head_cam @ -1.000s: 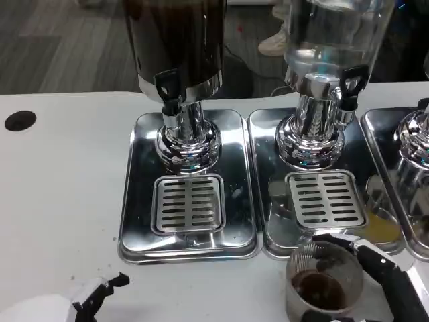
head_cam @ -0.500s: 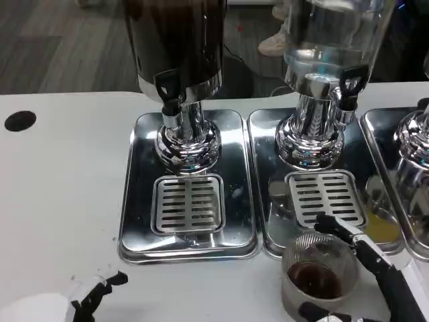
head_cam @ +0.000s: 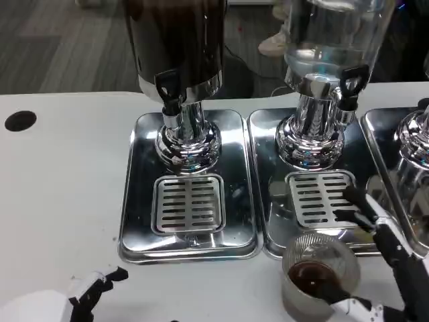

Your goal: Grasp the cup under the faucet to collect the drink, then remove the cup.

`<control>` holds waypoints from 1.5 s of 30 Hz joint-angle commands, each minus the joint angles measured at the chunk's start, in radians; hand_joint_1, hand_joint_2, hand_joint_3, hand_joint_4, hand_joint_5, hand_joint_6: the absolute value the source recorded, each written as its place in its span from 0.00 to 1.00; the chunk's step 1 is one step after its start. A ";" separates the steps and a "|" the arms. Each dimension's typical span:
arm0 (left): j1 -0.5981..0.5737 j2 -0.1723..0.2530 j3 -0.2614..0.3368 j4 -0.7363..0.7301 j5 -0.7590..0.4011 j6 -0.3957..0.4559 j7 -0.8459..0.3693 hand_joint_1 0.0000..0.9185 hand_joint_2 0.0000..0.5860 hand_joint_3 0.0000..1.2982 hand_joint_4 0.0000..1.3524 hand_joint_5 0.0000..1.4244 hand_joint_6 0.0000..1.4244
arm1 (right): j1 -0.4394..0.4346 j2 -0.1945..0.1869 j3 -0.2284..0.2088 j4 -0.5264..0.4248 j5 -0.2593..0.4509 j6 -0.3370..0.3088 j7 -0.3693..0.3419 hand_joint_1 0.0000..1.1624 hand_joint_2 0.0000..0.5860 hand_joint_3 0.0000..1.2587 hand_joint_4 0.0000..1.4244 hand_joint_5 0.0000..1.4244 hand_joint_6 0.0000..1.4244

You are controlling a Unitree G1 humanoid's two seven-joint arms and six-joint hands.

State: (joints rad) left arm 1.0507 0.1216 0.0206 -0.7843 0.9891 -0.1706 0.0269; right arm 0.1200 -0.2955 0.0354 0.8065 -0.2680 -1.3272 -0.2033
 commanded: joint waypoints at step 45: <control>-0.183 0.063 -0.040 0.181 0.057 -0.065 0.243 0.00 0.22 0.14 0.05 0.09 0.24 | 0.160 -0.126 -0.152 -0.636 -0.172 0.827 0.007 0.45 1.00 0.15 0.06 0.05 0.00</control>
State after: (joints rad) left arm 0.8693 0.1790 -0.0148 -0.6129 1.0343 -0.2469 0.2724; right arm 0.2762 -0.4127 -0.1148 0.1695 -0.4343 -0.4780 -0.1762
